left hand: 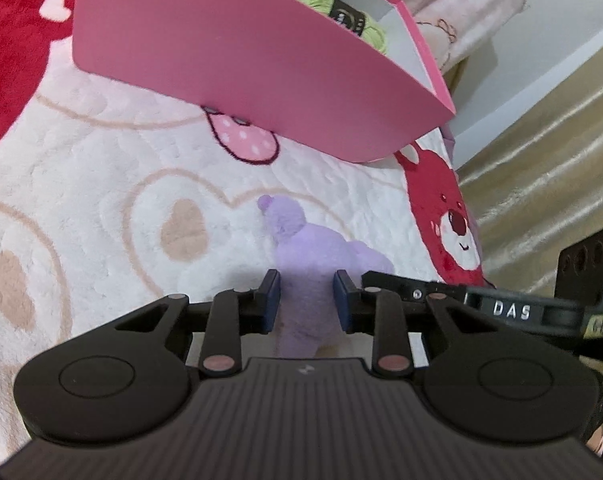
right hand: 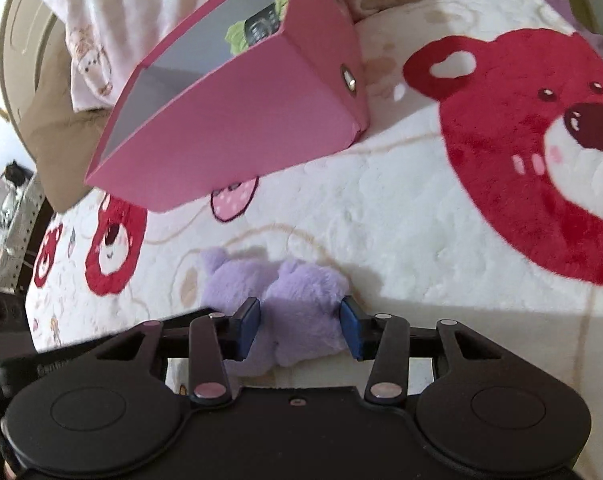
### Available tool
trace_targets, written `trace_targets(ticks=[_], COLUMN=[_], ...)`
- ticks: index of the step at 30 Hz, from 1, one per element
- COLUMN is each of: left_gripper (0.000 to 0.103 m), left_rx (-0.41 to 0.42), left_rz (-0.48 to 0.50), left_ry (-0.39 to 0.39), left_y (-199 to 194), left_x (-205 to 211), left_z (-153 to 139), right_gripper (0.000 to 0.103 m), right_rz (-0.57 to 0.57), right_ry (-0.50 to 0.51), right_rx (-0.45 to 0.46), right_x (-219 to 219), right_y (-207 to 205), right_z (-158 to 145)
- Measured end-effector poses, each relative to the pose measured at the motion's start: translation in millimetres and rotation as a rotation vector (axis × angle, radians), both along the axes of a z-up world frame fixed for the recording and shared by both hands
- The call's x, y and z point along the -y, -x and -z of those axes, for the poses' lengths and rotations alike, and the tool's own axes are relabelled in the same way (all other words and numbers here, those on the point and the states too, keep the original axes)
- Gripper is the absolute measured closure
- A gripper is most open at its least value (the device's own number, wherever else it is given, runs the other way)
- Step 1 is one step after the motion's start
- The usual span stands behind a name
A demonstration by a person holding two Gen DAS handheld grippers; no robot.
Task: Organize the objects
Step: 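Close the left tool on the lilac plush toy, then lift the plush toy with the left tool over the pink box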
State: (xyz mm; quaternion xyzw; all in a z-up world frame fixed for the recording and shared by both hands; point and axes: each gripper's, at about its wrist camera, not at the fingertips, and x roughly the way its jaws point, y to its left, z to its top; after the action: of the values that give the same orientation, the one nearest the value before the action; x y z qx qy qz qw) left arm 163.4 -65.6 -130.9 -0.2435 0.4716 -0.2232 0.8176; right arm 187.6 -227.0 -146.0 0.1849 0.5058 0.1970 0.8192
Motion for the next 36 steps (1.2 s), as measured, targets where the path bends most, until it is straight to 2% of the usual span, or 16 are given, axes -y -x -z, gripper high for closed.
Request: trace_targets(ticks=[3, 7, 11, 15, 16, 19, 22, 24, 28, 36], left_gripper=[0.075, 0.076, 0.075, 0.073, 0.071, 0.063, 0.061, 0.061, 0.061, 0.061], left_rx=[-0.015, -0.023, -0.023, 0.001, 0.006, 0.015, 0.049, 0.071, 0.084, 0.098], left_rz=[-0.011, -0.004, 0.006, 0.044, 0.05, 0.067, 0.103, 0.111, 0.111, 0.149], left_ry=[-0.001, 0.002, 0.013, -0.03, -0.033, -0.028, -0.092, -0.109, -0.091, -0.061], left_y=[-2, -5, -4, 0, 1, 3, 2, 1, 4, 22], left_x=[-2, -1, 0, 6, 6, 6, 15, 19, 16, -12], left_z=[3, 6, 7, -1, -2, -4, -2, -2, -4, -35], right_gripper=[0.053, 0.053, 0.053, 0.051, 0.049, 0.033, 0.031, 0.028, 0.025, 0.025], right_rz=[-0.04, -0.116, -0.12, -0.163, -0.174, -0.21, -0.203, -0.197, -0.178, -0.162], right_ry=[0.038, 0.137, 0.14, 0.185, 0.197, 0.206, 0.269, 0.282, 0.298, 0.32], right_rx=[0.016, 0.055, 0.056, 0.086, 0.093, 0.098, 0.122, 0.11, 0.117, 0.182], right_x=[-7, -24, -24, -33, -37, -49, -60, -63, -68, -88], right_y=[4, 13, 11, 19, 22, 27, 25, 21, 24, 55], right_z=[-2, -4, -3, -9, -10, -11, -10, -4, -4, -36])
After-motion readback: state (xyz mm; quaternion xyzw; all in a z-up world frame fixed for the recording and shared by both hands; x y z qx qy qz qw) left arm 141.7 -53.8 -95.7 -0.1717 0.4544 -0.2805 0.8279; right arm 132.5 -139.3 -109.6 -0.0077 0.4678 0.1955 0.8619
